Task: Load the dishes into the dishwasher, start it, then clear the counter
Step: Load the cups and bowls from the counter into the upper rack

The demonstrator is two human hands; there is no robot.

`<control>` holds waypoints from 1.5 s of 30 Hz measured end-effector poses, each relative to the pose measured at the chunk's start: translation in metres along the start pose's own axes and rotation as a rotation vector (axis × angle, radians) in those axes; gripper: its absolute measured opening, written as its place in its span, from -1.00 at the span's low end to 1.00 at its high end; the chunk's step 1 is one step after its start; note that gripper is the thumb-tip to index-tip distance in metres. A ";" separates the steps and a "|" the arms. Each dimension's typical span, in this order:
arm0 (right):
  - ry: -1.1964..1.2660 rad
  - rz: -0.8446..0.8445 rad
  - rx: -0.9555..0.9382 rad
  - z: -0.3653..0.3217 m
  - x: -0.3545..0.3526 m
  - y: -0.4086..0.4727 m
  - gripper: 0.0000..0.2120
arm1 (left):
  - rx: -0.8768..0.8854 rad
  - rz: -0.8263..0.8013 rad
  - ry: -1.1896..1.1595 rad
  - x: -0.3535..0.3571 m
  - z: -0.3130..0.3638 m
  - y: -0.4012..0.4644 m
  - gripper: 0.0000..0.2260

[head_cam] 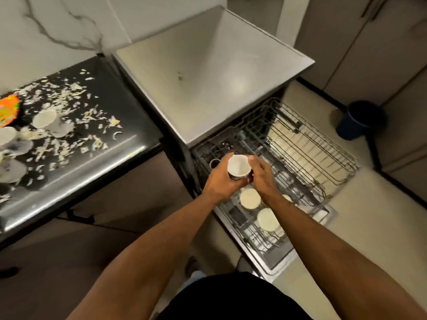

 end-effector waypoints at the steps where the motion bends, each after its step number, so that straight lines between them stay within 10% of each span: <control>1: 0.001 0.018 0.018 0.005 -0.014 0.000 -0.79 | 0.003 -0.029 0.005 0.013 0.002 0.002 -0.28; 24: 0.093 0.365 0.397 0.115 -0.117 0.046 -0.76 | -0.164 -0.543 0.105 0.151 -0.065 0.113 -0.19; 36: 0.199 0.468 0.590 0.158 -0.126 0.071 -0.75 | -0.430 -0.780 -0.014 0.169 -0.076 0.157 -0.55; 45: -0.822 0.311 0.260 0.173 -0.146 0.051 -0.69 | -0.173 -0.607 0.412 0.192 -0.084 0.182 -0.38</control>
Point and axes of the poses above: each hand's wrist, its own y-axis towards the middle knuckle, its own x-axis out of the palm, z = x × y, the point moved 1 cm from there along y, towards the middle knuckle, and after that the axes turned 4 degrees about -x, right-handed, at the moved point
